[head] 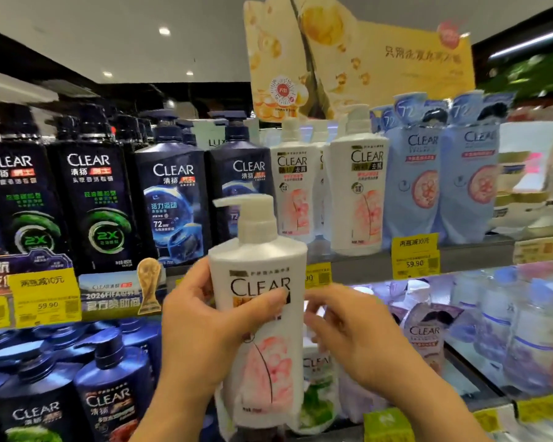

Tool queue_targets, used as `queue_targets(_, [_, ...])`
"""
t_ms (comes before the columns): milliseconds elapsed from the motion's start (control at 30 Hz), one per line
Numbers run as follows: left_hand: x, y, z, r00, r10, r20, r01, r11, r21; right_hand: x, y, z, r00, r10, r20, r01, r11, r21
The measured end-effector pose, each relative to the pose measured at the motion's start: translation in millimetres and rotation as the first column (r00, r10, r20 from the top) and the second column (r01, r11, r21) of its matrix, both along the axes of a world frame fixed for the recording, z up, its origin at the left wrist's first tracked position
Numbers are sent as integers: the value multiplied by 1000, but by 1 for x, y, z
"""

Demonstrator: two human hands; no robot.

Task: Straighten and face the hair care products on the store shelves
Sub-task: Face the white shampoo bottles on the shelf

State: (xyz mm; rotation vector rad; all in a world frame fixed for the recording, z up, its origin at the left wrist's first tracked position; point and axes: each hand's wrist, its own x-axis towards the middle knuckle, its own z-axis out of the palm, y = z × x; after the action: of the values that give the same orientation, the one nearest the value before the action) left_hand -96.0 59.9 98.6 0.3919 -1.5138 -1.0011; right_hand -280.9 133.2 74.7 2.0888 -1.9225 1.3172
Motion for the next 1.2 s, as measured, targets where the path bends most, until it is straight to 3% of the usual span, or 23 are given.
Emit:
queue_targets(133, [-35,7,48,998,14,-55,-20,994,-104,-14,24,28,984,144,109,-115,964,-238])
queue_targets(300, [-74,-4,98,994,5,-113,-24,985,-170,-26,18,63,995,13,-97,-50,923,-382])
queue_targets(600, [-114,-47,112,988,137,-69,-148,970,-192,-50,-19,114,968,-168,-187,91,927,-365])
queue_targets(767, [-111,-59,111,960,279,-19,-274,928,-251,-57,-31,120,974,-145,-173,69,921,-383])
queue_targets(933, [-108,-58,118,950,311,10,-295,909,-293,-61,-40,125,977,-140,-159,66,914,-401])
queue_targets(1200, [-105,-65,118,917,391,78,-343,874,-343,-62,-55,127,931,-246,-270,126,910,-395])
